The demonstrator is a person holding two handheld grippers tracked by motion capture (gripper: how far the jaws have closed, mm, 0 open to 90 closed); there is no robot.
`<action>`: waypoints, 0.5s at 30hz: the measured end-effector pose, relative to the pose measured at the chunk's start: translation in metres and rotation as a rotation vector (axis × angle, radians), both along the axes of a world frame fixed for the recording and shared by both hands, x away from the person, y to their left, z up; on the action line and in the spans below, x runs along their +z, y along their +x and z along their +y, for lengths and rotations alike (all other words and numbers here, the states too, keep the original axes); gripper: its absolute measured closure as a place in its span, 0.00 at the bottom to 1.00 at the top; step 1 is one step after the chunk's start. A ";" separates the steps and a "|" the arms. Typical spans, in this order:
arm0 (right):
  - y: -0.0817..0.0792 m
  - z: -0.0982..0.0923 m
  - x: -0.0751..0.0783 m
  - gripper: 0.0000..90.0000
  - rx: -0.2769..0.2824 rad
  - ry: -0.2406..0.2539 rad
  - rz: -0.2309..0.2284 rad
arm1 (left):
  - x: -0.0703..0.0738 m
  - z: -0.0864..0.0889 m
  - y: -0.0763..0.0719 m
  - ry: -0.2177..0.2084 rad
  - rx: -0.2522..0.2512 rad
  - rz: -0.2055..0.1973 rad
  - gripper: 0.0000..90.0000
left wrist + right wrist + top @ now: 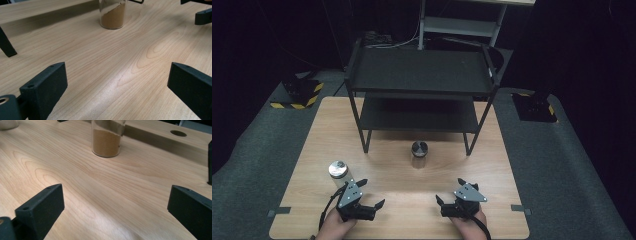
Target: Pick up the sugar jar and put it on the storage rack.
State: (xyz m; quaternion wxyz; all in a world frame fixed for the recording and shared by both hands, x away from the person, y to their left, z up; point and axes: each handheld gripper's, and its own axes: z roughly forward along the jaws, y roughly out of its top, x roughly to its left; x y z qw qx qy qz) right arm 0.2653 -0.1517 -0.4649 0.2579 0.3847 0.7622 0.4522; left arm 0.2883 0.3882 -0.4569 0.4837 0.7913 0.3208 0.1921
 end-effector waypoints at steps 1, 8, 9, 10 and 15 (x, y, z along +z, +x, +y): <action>0.000 -0.001 0.000 0.00 -0.002 0.005 0.002 | 0.000 -0.002 -0.001 0.010 0.002 -0.007 0.03; -0.003 -0.001 -0.001 0.00 0.016 -0.013 -0.017 | 0.000 -0.007 -0.006 0.052 -0.028 -0.050 0.04; -0.004 0.001 0.000 0.00 0.022 -0.030 -0.024 | 0.001 -0.007 -0.006 0.055 -0.028 -0.050 0.04; -0.004 0.003 0.000 0.00 0.027 -0.045 -0.026 | 0.001 -0.008 -0.006 0.057 -0.027 -0.050 0.04; -0.006 0.004 0.000 0.00 0.026 -0.050 -0.029 | 0.000 -0.005 -0.007 0.042 -0.038 -0.049 0.03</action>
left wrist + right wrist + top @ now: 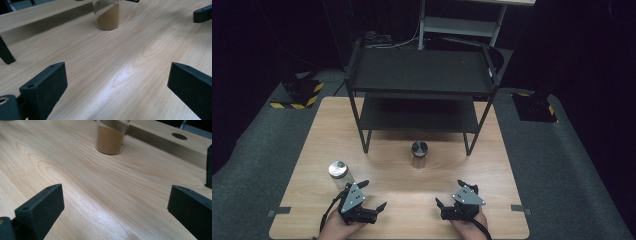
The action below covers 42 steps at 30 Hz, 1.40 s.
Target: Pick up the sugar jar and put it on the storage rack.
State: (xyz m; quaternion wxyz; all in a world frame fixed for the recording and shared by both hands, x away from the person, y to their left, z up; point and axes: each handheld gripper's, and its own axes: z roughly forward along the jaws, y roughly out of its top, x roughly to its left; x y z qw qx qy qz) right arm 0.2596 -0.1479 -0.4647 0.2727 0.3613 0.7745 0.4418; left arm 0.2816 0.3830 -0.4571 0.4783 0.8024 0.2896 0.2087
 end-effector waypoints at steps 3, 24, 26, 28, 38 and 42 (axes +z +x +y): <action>0.003 -0.004 0.000 0.00 0.008 0.017 0.014 | 0.000 0.000 0.000 0.000 -0.005 -0.001 0.03; 0.004 -0.010 -0.002 0.00 0.013 0.053 0.017 | -0.004 0.012 0.000 -0.079 0.009 0.029 0.02; 0.004 -0.010 -0.002 0.00 0.014 0.053 0.019 | -0.004 0.013 0.000 -0.083 0.006 0.024 0.02; 0.004 -0.010 -0.002 0.00 0.013 0.054 0.019 | -0.003 0.014 -0.001 -0.091 0.006 0.015 0.02; 0.004 -0.011 -0.002 0.00 0.012 0.058 0.019 | 0.008 0.024 -0.008 -0.138 0.016 -0.023 0.02; 0.004 -0.010 -0.002 0.00 0.012 0.056 0.019 | 0.013 0.030 -0.010 -0.148 0.026 -0.038 0.02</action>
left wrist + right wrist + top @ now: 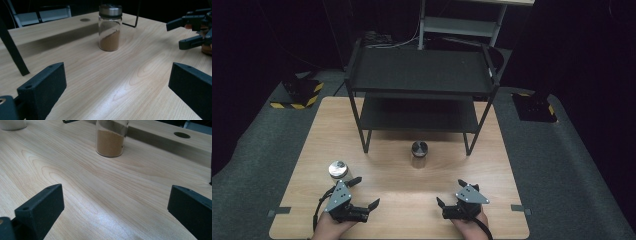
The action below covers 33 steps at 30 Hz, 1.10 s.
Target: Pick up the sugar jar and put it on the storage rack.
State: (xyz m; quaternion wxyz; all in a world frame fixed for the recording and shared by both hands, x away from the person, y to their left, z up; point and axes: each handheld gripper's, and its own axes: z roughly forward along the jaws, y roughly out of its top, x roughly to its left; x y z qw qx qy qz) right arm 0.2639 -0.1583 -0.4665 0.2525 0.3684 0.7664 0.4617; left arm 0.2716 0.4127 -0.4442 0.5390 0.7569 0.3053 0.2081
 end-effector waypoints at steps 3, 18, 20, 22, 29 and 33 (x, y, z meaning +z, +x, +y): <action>0.000 0.000 0.000 0.00 0.000 -0.001 0.000 | 0.002 0.003 -0.001 -0.006 0.008 -0.009 0.02; 0.000 0.001 0.000 0.00 -0.001 -0.003 -0.001 | 0.015 0.024 -0.010 -0.046 0.089 -0.053 0.02; 0.000 0.001 0.000 0.00 -0.001 -0.003 0.000 | 0.016 0.028 -0.010 -0.045 0.108 -0.054 0.02; 0.000 0.001 0.000 0.00 -0.003 -0.003 0.001 | 0.016 0.030 -0.011 -0.042 0.120 -0.056 0.02; 0.000 0.001 0.000 0.00 -0.002 -0.005 0.000 | 0.017 0.039 -0.012 -0.048 0.164 -0.061 0.02; 0.000 0.001 0.000 0.00 -0.002 -0.005 0.000 | 0.016 0.042 -0.012 -0.052 0.182 -0.057 0.02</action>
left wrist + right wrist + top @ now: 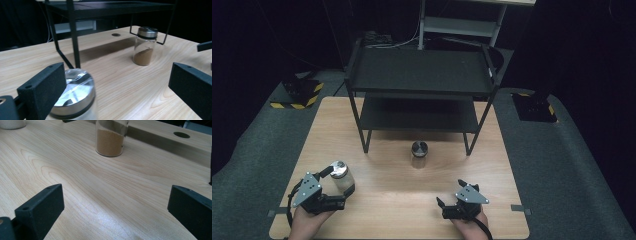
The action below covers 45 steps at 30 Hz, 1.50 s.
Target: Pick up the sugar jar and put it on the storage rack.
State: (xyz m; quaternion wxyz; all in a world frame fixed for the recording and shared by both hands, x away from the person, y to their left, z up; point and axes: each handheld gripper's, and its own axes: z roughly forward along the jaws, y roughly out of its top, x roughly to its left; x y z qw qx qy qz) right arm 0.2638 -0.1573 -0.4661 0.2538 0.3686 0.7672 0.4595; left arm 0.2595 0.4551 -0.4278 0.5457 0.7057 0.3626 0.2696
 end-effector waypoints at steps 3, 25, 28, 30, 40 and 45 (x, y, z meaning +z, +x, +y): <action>0.000 0.000 0.000 0.00 0.000 -0.001 0.000 | -0.001 0.003 0.001 0.006 0.016 0.005 0.02; 0.000 0.001 0.000 0.00 0.000 -0.004 0.001 | -0.010 0.012 0.008 0.012 0.074 0.050 0.02; 0.000 0.001 0.000 0.00 0.000 -0.005 0.000 | -0.011 0.013 0.010 0.012 0.076 0.058 0.02; 0.000 0.001 0.000 0.00 0.000 -0.005 0.000 | -0.012 0.013 0.010 0.011 0.077 0.062 0.02; -0.001 0.002 0.000 0.00 -0.001 -0.015 -0.006 | -0.016 0.012 0.020 0.011 0.085 0.086 0.05; -0.002 0.003 0.000 0.00 -0.005 -0.014 -0.007 | -0.019 0.013 0.025 0.007 0.084 0.080 0.13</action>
